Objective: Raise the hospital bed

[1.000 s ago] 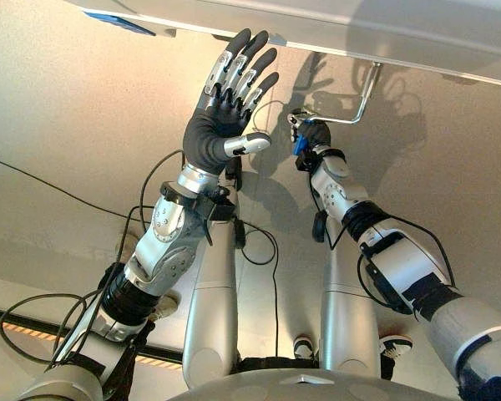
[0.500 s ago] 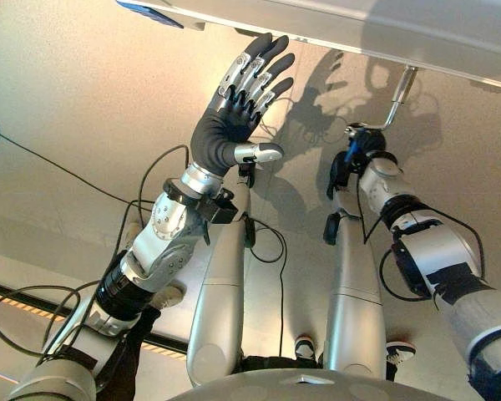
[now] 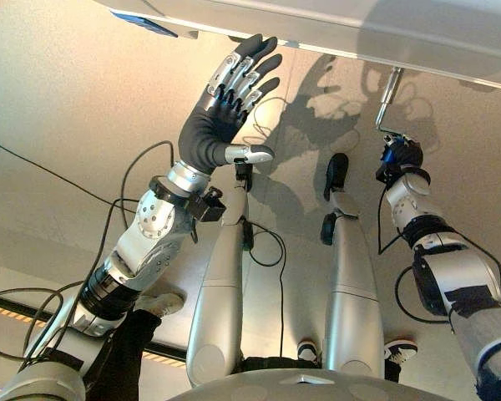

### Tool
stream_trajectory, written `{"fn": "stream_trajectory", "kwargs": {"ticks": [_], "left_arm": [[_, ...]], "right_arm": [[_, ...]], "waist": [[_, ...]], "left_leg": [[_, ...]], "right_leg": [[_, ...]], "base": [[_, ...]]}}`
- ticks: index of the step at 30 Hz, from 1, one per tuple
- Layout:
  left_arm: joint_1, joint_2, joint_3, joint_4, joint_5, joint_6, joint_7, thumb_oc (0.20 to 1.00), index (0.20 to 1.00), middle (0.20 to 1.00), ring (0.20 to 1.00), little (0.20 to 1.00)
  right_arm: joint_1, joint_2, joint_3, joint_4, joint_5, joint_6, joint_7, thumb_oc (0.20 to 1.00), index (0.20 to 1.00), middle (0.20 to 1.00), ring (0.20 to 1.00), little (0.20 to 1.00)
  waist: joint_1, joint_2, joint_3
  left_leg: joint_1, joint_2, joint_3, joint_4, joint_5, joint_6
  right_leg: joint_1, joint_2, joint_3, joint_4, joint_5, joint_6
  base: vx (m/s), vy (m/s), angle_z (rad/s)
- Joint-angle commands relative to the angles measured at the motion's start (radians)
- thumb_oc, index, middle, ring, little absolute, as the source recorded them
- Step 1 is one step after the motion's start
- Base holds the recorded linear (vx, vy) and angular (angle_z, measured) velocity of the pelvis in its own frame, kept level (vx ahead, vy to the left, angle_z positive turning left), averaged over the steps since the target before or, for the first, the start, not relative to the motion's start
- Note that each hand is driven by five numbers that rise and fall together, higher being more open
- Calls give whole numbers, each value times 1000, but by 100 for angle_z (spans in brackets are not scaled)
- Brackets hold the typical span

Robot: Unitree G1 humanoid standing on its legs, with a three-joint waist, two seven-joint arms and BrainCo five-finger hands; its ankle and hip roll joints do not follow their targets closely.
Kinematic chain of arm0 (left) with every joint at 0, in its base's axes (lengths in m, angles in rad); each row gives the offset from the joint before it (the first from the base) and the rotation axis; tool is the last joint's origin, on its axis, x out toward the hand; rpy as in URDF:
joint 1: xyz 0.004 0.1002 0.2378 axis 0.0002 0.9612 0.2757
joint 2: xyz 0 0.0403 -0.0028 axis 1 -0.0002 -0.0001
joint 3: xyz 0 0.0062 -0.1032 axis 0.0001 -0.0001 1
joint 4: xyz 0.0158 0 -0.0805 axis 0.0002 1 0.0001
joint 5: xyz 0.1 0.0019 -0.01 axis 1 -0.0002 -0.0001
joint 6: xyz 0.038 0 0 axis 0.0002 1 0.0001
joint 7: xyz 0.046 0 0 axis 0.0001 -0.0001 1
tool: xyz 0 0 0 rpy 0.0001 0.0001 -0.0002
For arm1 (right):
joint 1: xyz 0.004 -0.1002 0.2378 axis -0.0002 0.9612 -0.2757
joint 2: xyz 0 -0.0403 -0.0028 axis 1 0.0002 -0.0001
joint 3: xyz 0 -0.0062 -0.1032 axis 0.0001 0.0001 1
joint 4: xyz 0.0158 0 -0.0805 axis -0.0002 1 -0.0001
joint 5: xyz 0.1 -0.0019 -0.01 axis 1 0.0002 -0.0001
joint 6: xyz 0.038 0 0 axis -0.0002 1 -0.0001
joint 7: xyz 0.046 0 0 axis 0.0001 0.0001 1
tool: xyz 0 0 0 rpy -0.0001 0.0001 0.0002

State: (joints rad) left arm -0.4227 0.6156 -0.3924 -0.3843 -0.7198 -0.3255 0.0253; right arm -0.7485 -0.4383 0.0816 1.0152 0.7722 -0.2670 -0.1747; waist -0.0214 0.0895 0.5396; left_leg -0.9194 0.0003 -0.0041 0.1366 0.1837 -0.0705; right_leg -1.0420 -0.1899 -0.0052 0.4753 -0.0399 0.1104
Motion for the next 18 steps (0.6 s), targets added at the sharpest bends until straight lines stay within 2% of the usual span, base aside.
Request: {"fn": "stream_trajectory", "kwargs": {"ticks": [1, 5, 9, 11, 12, 13, 18], "left_arm": [[22, -21, 80, -101, 64, -70, 7, 1000, 1000, 1000, 1000, 1000], [54, -32, 118, -114, 62, -67, 6, 1000, 1000, 1000, 1000, 1000], [84, -30, 155, -123, 58, -59, -6, 1000, 1000, 1000, 1000, 1000], [96, -29, 168, -128, 54, -56, -11, 1000, 1000, 1000, 1000, 1000], [120, -24, 190, -144, 48, -51, -21, 1000, 1000, 1000, 1000, 1000], [133, -18, 200, -149, 45, -49, -26, 1000, 1000, 1000, 1000, 1000], [173, 5, 237, -167, 63, -41, -35, 1000, 1000, 1000, 1000, 1000]], "right_arm": [[228, -93, -98, -60, 74, -95, -111, 200, 200, 200, 200, 200], [372, -32, -114, -437, 65, -164, -98, 200, 200, 200, 200, 200], [503, -13, -99, -774, 169, -204, 66, 200, 200, 200, 200, 200], [528, -13, -100, -824, 204, -209, 104, 200, 200, 200, 200, 200], [573, -12, -85, -955, 266, -203, 185, 200, 200, 200, 200, 200], [591, -10, -76, -1002, 297, -200, 220, 200, 200, 200, 200, 200], [623, -39, -36, -1169, 356, -172, 312, 200, 200, 200, 200, 200]], "waist": [[-61, 21, -20], [-81, 0, -20], [-100, -25, -20], [-103, -29, -20], [-109, -37, -20], [-112, -40, -20], [-114, -47, -20]], "left_leg": [[23, -10, 52, 153, -178, 28], [18, -8, 54, 154, -176, 29], [7, -6, 60, 159, -177, 31], [5, -6, 60, 160, -178, 31], [0, -4, 62, 163, -179, 32], [-3, -3, 64, 166, -180, 32], [-8, -2, 67, 171, -180, 33]], "right_leg": [[72, 63, -35, -160, 89, 25], [65, 64, -31, -161, 94, 27], [55, 66, -28, -158, 100, 28], [54, 66, -28, -158, 100, 28], [51, 67, -26, -160, 103, 28], [49, 69, -24, -158, 104, 28], [46, 71, -21, -158, 108, 28]], "base": [[0, 0, 0], [0, 0, 0], [-5, -2, -4], [-7, -5, -6], [-9, 1, -7], [-8, 1, -8], [-4, -2, -3]]}}
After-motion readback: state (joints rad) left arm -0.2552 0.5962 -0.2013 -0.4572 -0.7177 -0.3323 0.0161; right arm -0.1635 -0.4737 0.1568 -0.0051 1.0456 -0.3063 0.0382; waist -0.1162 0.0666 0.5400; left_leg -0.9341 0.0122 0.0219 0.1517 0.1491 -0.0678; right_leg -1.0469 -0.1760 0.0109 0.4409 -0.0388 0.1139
